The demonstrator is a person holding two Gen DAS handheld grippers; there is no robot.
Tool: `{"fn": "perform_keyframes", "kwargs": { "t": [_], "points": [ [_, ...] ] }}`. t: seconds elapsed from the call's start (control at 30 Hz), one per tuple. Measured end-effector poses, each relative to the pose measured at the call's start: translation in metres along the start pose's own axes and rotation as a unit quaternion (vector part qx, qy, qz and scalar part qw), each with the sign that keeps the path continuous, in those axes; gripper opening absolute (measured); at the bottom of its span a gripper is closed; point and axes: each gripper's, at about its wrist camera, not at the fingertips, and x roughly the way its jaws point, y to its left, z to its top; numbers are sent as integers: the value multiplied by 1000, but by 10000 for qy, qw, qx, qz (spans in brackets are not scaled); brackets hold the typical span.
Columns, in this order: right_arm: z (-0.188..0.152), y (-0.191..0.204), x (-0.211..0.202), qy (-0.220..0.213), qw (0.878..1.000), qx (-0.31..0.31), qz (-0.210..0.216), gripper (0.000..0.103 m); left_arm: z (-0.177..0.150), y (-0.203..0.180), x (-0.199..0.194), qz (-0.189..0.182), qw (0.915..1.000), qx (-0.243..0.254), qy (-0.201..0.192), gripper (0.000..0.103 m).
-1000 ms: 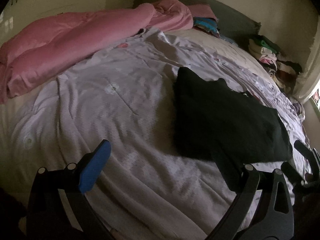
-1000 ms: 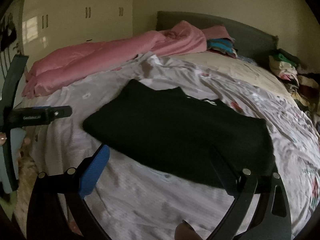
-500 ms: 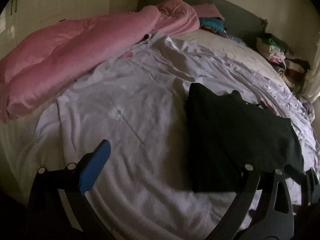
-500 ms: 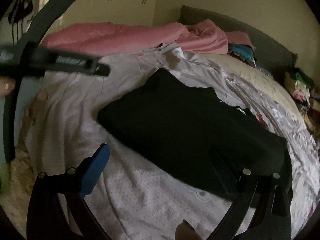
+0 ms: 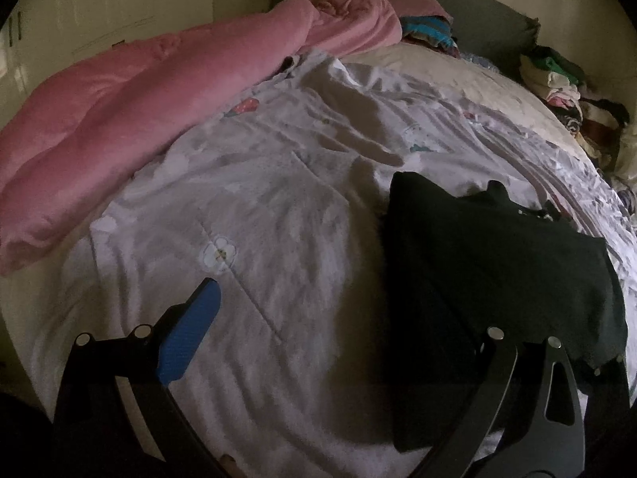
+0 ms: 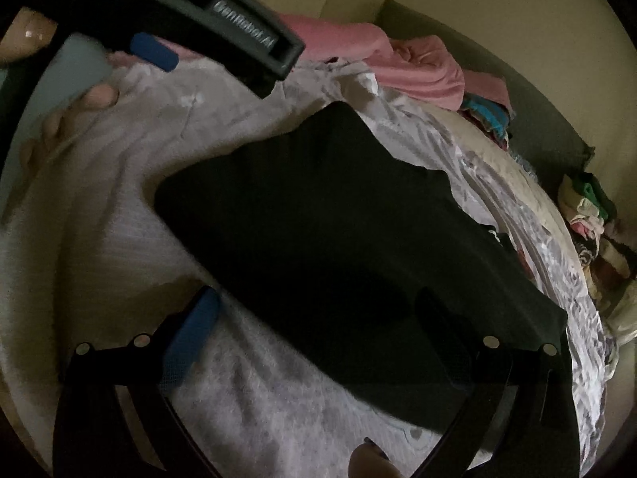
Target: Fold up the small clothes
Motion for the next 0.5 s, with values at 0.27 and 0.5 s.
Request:
{"fn": "perform_keyframes", "kwargs": {
  "t": [0.27,0.5],
  "points": [
    [12,0,27,75,9998,-43,-161,99,9,5,26,148,9998,-60,100,93],
    [25,3,44,39,9996,-96,-280,98,13,11,49,-48,9992,-256,293,93]
  ]
}}
